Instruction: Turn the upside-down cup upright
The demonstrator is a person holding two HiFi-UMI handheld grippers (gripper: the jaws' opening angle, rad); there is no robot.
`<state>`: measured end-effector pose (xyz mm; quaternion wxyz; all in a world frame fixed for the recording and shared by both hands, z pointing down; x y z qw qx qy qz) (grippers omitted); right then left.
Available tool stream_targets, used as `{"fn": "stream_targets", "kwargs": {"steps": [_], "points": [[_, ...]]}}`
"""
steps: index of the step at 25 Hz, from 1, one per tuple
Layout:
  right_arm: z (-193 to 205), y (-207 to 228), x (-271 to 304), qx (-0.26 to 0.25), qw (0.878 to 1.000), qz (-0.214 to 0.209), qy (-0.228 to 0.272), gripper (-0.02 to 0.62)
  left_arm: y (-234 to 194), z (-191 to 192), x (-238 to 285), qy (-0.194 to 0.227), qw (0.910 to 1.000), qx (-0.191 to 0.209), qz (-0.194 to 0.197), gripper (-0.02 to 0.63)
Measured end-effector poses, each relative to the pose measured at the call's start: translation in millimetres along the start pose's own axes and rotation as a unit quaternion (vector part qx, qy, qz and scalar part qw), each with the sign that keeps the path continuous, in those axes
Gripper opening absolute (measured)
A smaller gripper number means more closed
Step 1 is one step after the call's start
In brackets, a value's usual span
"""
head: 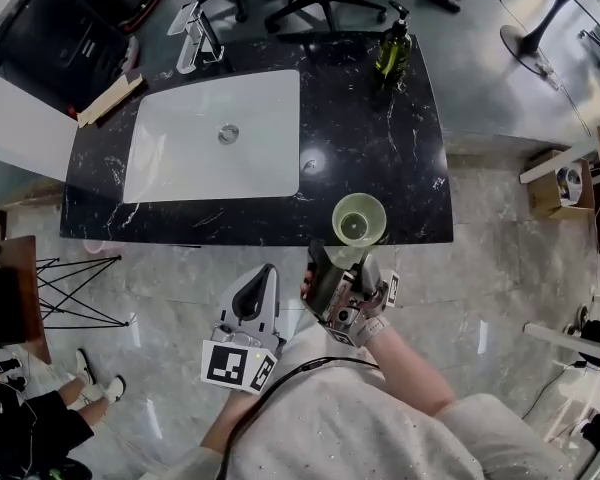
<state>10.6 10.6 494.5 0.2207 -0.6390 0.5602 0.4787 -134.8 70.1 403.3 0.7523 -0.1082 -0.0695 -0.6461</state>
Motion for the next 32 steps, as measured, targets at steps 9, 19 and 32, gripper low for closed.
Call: {"fn": "stream_targets", "kwargs": {"steps": [9,19,32], "points": [[20,-19,-3,-0.165,0.932,0.253,-0.198,0.342,10,8,6,0.001,0.9996,-0.009,0.027,0.006],[45,-42,14,-0.352,0.736,0.437,-0.379,0.306,30,14,14,0.009,0.9977,-0.018,0.064,0.006],[81,-61,36,-0.549,0.507,0.433,-0.504,0.006,41,8,12,0.028,0.9960,-0.016,0.084,0.006]]}}
Point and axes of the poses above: the fingertips, and each gripper's own axes: x forward along the fingers, y to its right, z out of its underside, the point moved 7 cm from there along -x, backward along the fingers, and after that the axes turned 13 degrees about -z, right-handed, at the moved point
